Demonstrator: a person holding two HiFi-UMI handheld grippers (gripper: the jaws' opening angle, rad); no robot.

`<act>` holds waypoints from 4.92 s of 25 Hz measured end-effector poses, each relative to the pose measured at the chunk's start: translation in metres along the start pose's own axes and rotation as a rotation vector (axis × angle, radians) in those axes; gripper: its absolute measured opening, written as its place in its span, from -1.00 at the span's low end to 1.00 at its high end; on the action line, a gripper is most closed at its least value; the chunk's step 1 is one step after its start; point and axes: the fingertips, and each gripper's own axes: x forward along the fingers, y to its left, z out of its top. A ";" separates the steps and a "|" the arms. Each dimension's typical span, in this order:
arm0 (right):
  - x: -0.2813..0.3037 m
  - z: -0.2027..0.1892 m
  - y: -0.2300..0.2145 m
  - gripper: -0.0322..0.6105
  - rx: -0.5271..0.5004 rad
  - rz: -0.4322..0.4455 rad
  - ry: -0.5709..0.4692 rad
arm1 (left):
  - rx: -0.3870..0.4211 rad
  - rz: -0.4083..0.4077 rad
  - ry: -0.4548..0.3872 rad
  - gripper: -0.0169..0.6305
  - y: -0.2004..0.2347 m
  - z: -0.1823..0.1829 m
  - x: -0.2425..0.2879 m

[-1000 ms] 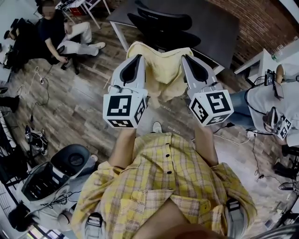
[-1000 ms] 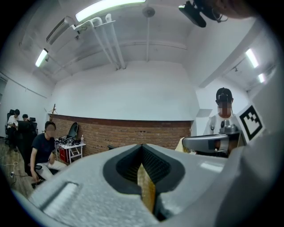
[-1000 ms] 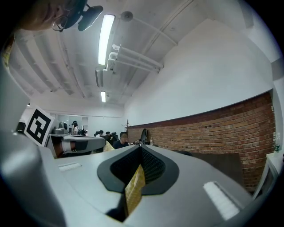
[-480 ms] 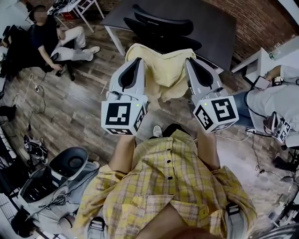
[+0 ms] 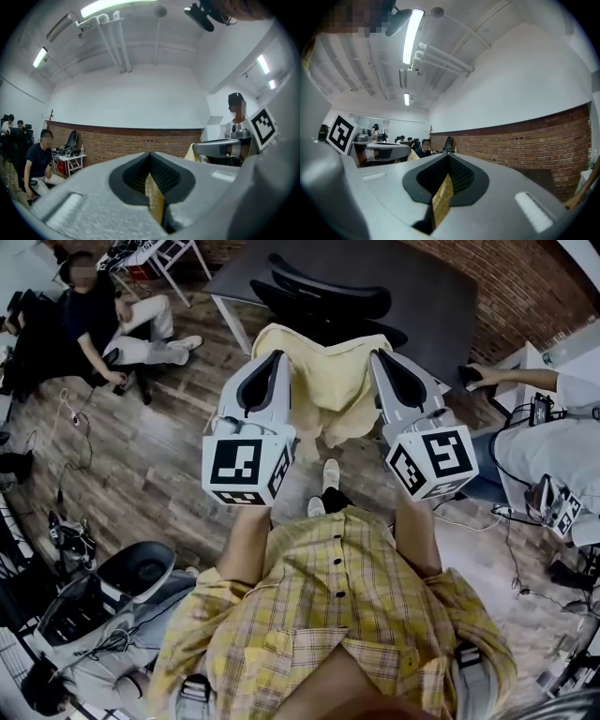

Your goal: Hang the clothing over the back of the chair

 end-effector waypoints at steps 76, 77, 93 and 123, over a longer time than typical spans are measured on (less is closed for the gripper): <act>0.294 0.094 -0.209 -0.87 -0.127 -0.224 -0.121 | 0.108 -0.157 -0.138 -0.94 0.149 0.098 0.361; 0.298 0.090 -0.214 -0.87 -0.120 -0.233 -0.113 | 0.103 -0.160 -0.133 -0.94 0.149 0.095 0.367; 0.325 0.046 -0.240 -0.86 -0.053 -0.329 -0.025 | 0.068 -0.214 -0.047 -0.93 0.153 0.055 0.412; 0.332 -0.033 -0.243 -0.45 0.013 -0.308 0.236 | 0.123 -0.227 0.177 -0.73 0.148 -0.010 0.422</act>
